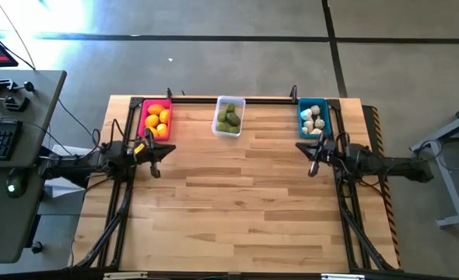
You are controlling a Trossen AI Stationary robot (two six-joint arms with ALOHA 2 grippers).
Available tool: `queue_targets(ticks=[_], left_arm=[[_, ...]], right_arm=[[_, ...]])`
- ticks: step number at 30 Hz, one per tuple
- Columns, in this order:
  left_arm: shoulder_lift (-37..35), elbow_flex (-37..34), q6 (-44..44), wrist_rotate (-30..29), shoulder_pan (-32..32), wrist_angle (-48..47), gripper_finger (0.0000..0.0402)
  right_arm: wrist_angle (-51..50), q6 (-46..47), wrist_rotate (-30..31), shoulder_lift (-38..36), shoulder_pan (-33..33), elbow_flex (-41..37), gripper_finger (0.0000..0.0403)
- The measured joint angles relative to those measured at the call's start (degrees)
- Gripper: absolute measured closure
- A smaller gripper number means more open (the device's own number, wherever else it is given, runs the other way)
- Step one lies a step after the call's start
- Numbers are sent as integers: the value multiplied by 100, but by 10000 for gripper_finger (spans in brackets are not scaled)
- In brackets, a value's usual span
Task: Sort produce into baskets
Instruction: Return to Home Position
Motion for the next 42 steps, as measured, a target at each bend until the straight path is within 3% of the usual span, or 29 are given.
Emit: queue_targets(ticks=[4,12,42], left_arm=[[-14,0,-354,854,463,-148,401],[188,-11,-1029,2358,1217,-36,401],[333,-13,-1287,2116,1394,-11,401]], right_arm=[[3,-80,57,65,-420,0,403],[53,-165,762,507,-970,0,403],[58,42,729,748,-993,-2,402]])
